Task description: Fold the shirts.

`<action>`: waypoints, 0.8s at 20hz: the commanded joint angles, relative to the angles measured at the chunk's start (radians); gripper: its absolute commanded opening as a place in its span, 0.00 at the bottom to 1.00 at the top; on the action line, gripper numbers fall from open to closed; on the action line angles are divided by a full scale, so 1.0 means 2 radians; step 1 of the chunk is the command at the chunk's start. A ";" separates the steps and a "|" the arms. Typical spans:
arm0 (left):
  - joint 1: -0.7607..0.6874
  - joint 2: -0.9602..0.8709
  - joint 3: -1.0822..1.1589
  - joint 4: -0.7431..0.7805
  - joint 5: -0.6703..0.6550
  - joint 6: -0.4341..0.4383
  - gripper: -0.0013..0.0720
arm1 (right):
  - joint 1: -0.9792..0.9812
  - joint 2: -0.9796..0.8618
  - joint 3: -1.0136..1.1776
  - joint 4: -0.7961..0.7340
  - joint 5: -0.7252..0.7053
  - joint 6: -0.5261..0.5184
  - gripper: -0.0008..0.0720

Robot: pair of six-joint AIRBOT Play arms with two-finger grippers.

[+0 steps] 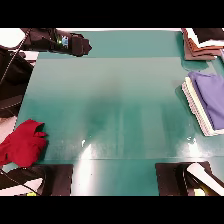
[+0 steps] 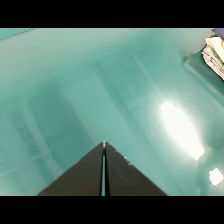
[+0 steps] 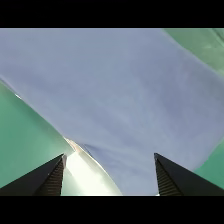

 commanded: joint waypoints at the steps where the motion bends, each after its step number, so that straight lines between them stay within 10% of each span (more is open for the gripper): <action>1: 0.000 0.000 0.000 0.000 -0.003 0.000 0.05 | 0.023 0.024 0.027 0.054 -0.015 -0.001 0.88; 10: 0.002 0.000 0.000 0.022 0.002 -0.001 0.05 | 0.401 -0.003 0.129 0.135 -0.019 -0.001 0.86; 14: 0.002 0.000 0.000 0.020 0.032 -0.001 0.05 | 0.518 -0.043 0.147 0.135 -0.019 -0.002 0.12; 16: 0.002 0.000 0.000 0.020 0.045 -0.001 0.05 | 0.551 -0.061 0.157 0.135 -0.018 -0.006 0.04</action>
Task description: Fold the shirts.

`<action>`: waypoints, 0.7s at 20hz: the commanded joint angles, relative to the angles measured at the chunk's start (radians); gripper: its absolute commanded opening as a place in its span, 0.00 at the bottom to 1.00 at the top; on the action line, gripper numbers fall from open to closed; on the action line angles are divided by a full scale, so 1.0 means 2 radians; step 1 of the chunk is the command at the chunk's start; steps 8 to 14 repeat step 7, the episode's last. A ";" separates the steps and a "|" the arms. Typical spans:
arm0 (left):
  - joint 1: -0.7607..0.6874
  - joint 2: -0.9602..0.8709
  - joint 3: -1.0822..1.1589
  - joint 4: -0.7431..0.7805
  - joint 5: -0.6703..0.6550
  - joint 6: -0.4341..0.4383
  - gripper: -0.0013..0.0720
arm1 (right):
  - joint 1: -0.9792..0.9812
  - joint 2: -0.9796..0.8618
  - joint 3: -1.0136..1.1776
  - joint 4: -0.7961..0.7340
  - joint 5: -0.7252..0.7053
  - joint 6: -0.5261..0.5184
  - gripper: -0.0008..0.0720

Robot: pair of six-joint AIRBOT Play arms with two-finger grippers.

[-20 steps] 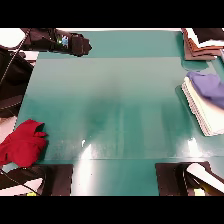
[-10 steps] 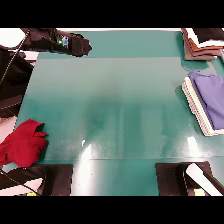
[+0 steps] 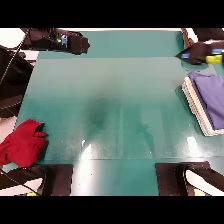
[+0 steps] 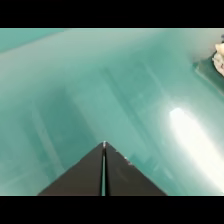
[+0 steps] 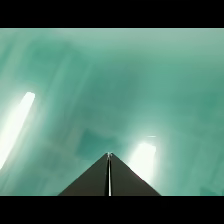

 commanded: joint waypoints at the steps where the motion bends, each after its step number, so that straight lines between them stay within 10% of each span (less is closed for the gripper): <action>1: 0.000 0.000 0.000 0.001 0.026 0.000 0.05 | 0.075 -0.030 0.019 0.003 0.000 -0.005 0.04; 14: 0.000 0.000 0.000 0.001 0.028 0.000 0.05 | 0.084 -0.036 0.022 0.003 0.000 -0.005 0.04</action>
